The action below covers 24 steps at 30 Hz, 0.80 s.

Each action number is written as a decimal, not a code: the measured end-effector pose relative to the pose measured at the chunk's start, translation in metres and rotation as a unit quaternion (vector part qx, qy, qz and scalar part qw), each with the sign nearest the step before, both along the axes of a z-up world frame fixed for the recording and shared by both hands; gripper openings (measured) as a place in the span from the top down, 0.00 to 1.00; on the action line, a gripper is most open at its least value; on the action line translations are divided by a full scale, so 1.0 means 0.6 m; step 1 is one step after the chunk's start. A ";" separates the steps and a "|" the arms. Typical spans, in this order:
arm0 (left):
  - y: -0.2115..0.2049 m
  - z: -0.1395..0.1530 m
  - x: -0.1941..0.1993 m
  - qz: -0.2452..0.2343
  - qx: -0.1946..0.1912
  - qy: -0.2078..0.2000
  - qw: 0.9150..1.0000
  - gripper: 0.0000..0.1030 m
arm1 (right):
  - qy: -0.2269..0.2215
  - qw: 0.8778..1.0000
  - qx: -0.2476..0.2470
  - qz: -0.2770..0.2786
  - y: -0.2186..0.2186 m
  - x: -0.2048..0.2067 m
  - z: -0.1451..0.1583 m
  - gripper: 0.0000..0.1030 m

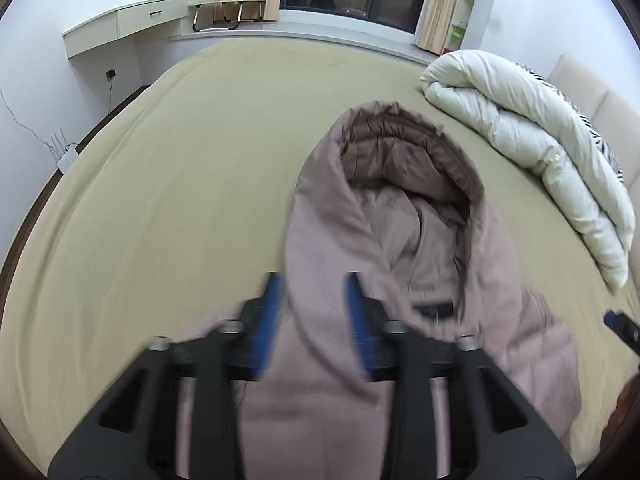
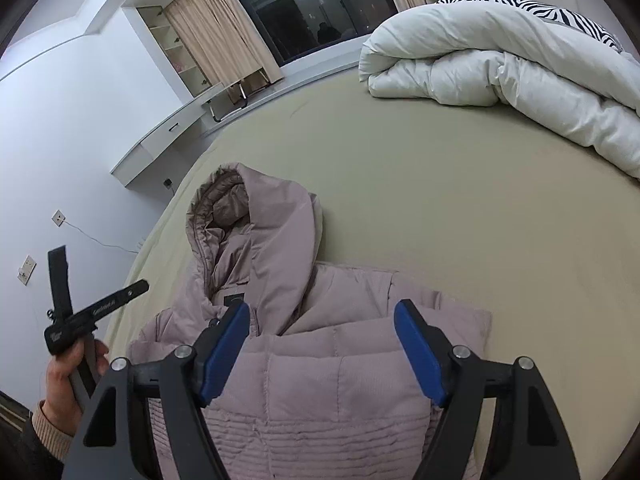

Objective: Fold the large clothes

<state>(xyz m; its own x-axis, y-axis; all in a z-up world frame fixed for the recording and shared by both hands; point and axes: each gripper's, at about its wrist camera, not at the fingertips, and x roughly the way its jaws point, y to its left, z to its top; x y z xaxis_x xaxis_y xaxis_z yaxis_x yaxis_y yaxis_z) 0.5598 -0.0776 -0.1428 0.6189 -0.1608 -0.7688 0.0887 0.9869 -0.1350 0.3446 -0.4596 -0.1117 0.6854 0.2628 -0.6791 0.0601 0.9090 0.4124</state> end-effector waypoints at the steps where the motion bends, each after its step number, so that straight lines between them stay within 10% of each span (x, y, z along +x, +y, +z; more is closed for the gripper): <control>1: -0.013 -0.004 0.032 -0.001 -0.008 0.002 1.000 0.22 | 0.002 1.000 0.000 0.001 0.000 0.007 -0.003 0.25; 11: -0.066 -0.092 0.261 0.037 -0.013 0.074 0.996 0.23 | 0.013 0.999 -0.016 0.031 0.033 0.099 -0.037 0.25; 16: -0.048 -0.120 0.287 0.030 -0.023 0.084 0.996 0.69 | 0.019 0.998 -0.024 0.048 0.076 0.193 -0.033 0.25; 24: -0.057 -0.100 0.276 -0.001 -0.002 0.047 0.999 0.88 | 0.063 0.994 -0.068 0.061 0.191 0.352 -0.058 0.26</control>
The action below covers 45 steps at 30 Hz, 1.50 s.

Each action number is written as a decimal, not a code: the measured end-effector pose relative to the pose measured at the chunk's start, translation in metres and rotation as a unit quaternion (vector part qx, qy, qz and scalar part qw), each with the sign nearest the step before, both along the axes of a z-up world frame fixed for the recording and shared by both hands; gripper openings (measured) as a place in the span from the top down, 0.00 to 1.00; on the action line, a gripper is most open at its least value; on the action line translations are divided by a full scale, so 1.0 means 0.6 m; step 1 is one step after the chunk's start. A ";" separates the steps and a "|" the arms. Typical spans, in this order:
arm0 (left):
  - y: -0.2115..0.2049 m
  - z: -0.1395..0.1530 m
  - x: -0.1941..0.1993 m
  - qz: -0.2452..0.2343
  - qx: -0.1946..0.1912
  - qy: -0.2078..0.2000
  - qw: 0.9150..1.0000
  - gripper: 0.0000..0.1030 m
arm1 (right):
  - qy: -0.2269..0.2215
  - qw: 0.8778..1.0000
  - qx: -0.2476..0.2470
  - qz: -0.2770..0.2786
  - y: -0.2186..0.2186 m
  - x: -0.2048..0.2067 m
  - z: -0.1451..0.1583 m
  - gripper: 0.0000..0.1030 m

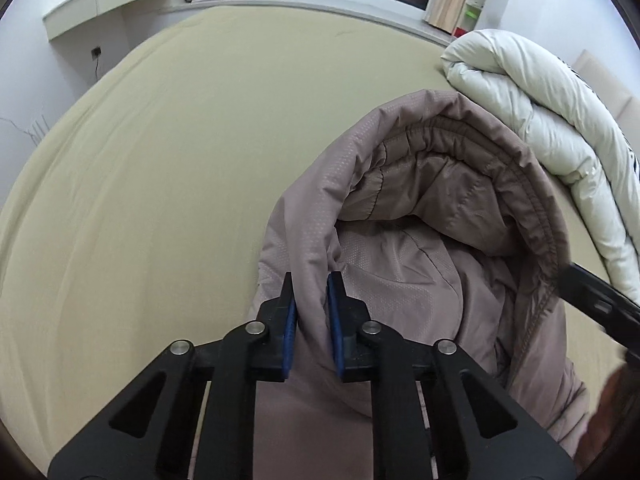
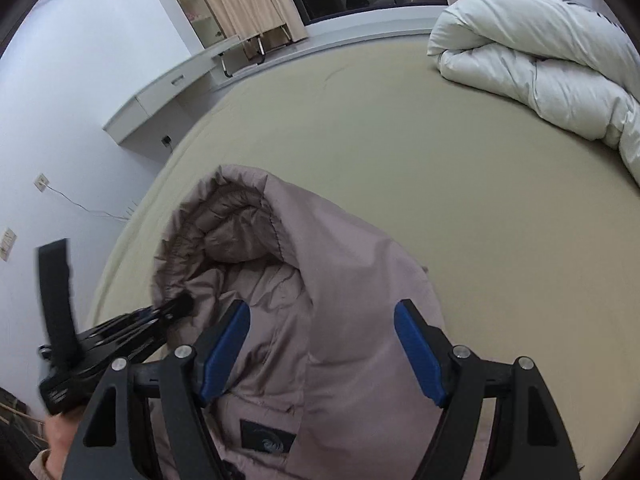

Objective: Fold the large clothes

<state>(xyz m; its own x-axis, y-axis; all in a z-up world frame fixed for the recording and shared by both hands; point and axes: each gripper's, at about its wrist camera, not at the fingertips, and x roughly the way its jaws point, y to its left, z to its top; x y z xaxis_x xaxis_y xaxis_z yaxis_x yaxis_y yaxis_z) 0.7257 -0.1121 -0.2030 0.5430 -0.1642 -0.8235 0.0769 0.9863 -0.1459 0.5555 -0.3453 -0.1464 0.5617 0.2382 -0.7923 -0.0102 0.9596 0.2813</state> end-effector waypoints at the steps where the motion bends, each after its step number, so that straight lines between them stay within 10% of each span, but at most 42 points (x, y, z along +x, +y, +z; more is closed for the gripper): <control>1: 0.002 0.005 -0.009 -0.002 0.000 -0.003 1.000 0.89 | 0.014 1.000 -0.018 -0.001 0.006 0.013 -0.012 0.37; 4: 0.007 0.017 -0.026 -0.005 -0.004 -0.012 1.000 0.90 | 0.057 0.996 -0.057 -0.025 0.006 0.035 -0.045 0.79; 6: 0.014 0.030 -0.047 -0.004 -0.006 -0.024 1.000 0.91 | 0.046 0.998 -0.038 -0.031 -0.010 0.020 -0.037 0.87; 16: 0.062 0.144 -0.306 -0.011 -0.060 -0.131 0.989 0.92 | -0.088 0.996 0.003 -0.014 -0.076 -0.238 0.100 0.88; 22: 0.066 0.170 -0.520 -0.040 -0.076 -0.174 0.981 0.92 | -0.101 0.994 0.029 -0.028 -0.090 -0.448 0.073 0.88; 32: 0.078 0.022 -0.773 -0.045 -0.084 -0.025 0.995 0.91 | 0.009 0.987 0.111 -0.118 -0.151 -0.643 -0.065 0.69; 38: 0.107 0.175 -0.725 -0.034 -0.091 -0.142 0.985 0.91 | -0.077 0.986 0.112 -0.097 -0.146 -0.608 0.069 0.44; 41: 0.072 0.238 -0.678 -0.066 -0.076 -0.196 0.975 0.91 | -0.124 0.988 0.085 -0.044 -0.090 -0.550 0.140 0.44; 45: 0.003 0.212 -0.606 -0.101 -0.043 -0.161 0.981 0.91 | -0.109 0.994 0.032 0.002 -0.027 -0.469 0.134 0.66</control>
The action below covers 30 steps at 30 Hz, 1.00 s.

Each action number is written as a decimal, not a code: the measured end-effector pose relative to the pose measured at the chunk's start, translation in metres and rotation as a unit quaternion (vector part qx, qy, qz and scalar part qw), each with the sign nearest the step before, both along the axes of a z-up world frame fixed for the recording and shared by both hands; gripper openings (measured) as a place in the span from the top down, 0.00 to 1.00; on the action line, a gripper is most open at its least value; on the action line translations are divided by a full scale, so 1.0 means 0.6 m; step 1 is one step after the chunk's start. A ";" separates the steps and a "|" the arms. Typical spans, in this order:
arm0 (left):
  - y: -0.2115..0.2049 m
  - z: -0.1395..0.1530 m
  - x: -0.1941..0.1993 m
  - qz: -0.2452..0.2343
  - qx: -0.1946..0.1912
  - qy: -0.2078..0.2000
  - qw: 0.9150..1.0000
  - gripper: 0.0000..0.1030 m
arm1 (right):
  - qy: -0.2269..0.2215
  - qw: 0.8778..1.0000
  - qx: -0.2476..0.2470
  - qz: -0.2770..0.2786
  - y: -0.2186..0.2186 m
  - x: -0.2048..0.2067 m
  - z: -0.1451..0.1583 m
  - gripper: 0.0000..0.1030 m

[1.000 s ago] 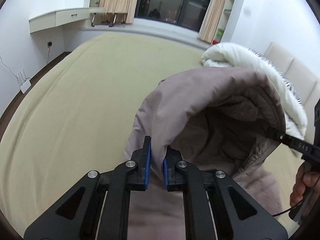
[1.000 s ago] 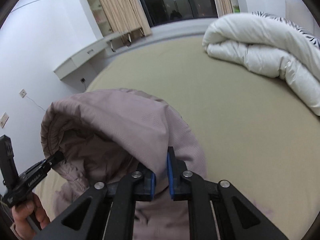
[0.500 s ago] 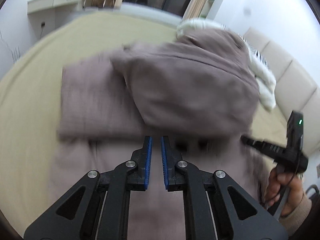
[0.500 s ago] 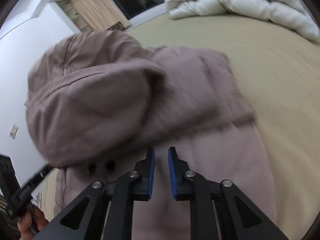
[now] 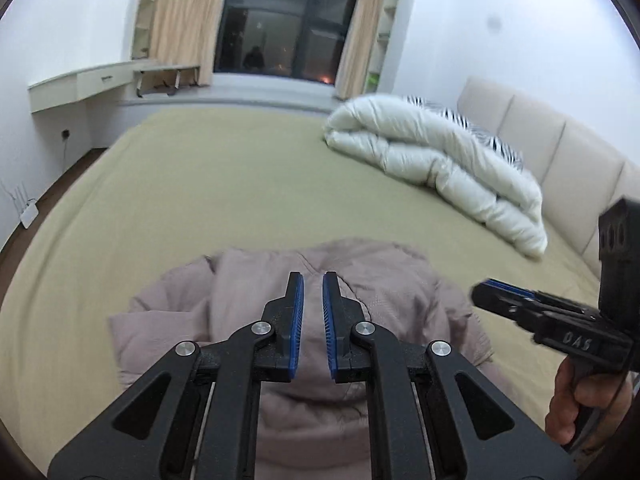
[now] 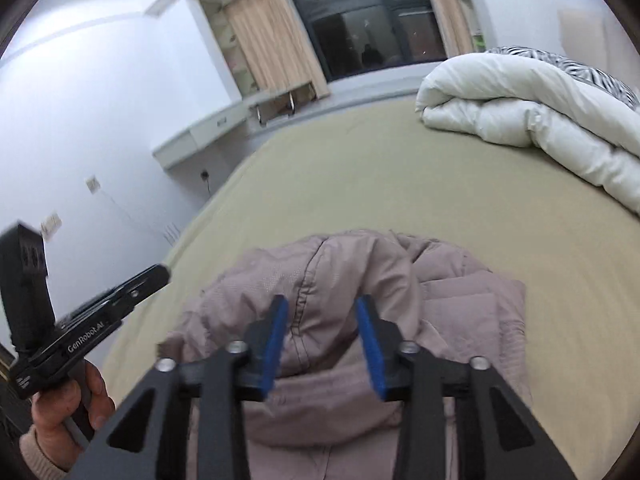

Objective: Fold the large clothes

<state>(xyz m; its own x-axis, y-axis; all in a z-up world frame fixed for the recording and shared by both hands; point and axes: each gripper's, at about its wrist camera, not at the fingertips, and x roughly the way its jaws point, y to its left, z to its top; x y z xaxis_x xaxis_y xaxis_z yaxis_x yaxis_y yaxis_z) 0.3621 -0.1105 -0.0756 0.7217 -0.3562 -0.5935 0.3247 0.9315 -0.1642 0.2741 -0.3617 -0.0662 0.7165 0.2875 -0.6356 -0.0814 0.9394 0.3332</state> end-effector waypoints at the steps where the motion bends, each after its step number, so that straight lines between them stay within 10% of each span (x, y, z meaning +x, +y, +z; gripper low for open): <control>1: -0.015 -0.028 0.012 0.000 0.022 0.023 0.999 0.91 | 0.019 1.000 -0.011 0.002 0.007 0.014 -0.016 0.66; 5: -0.033 -0.178 0.079 0.004 0.063 0.132 0.989 0.91 | 0.129 0.990 -0.060 0.000 0.029 0.055 -0.164 0.77; 7: -0.023 -0.215 0.075 0.001 0.051 0.133 0.990 0.92 | 0.112 0.992 -0.057 0.011 0.024 0.033 -0.205 0.84; 19: 0.028 -0.059 0.027 0.033 0.025 0.006 0.999 0.91 | 0.007 1.000 -0.019 -0.002 -0.001 0.081 -0.040 0.82; 25: 0.013 -0.158 0.109 0.036 0.027 0.119 0.992 0.92 | 0.088 0.994 -0.057 0.036 0.070 0.137 -0.160 0.83; 30: 0.016 -0.156 0.110 0.035 0.030 0.121 0.992 0.91 | 0.091 0.991 -0.085 0.053 0.081 0.137 -0.189 0.83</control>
